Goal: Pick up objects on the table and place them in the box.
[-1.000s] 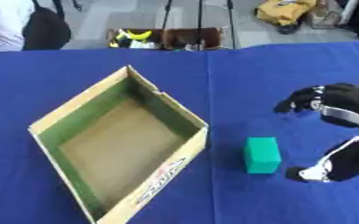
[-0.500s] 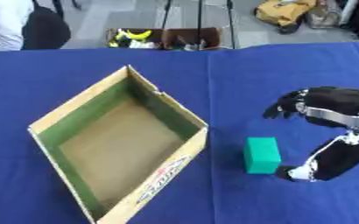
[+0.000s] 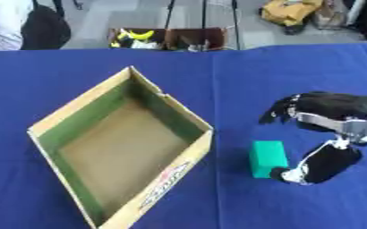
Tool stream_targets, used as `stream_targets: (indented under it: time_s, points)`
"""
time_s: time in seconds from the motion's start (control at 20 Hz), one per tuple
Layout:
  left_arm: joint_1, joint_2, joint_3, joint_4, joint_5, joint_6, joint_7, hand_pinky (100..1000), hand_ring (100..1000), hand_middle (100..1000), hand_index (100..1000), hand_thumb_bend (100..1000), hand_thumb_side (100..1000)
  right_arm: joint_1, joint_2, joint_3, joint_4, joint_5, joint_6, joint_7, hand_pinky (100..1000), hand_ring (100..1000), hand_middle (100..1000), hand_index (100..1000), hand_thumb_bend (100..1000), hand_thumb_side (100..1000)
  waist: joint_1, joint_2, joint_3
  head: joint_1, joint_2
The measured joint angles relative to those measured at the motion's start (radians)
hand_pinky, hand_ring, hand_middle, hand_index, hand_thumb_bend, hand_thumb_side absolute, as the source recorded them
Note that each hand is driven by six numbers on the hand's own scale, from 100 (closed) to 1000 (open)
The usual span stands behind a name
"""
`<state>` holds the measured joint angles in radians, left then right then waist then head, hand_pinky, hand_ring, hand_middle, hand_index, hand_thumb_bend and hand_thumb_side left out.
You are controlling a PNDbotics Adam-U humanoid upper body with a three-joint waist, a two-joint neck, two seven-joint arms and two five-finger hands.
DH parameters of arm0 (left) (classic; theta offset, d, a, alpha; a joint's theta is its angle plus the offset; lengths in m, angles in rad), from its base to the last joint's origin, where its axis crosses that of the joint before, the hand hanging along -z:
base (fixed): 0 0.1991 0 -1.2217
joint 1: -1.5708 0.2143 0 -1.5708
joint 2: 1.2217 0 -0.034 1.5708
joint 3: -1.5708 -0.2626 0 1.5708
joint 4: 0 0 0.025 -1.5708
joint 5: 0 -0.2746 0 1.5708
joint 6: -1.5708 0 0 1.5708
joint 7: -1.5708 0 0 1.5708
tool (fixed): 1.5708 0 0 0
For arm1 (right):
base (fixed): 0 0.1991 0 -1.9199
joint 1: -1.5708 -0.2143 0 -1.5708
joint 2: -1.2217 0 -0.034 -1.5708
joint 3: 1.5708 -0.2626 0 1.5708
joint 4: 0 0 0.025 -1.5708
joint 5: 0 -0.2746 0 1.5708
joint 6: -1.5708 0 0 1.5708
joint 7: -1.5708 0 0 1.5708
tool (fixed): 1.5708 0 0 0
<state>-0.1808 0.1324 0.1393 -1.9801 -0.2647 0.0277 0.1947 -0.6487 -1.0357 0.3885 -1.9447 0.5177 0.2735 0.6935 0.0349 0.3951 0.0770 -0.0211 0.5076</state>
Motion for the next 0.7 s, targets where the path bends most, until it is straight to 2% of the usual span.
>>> stream_targets:
  time_s: [0.3,0.7]
  points:
    - [-0.002,0.0,0.0,0.0,0.0,0.001,-0.002,293,514,613,854,168,932,-0.013,0.031,0.049,0.059,0.068,-0.008,0.011,763,799,797,882,367,340,0.0,0.005,0.001,-0.005,0.0]
    - [-0.003,0.0,0.0,0.0,0.0,0.0,-0.005,293,515,614,854,163,932,-0.021,0.063,0.088,0.137,0.097,-0.023,0.04,762,793,777,876,349,319,0.0,0.01,0.003,-0.008,0.0]
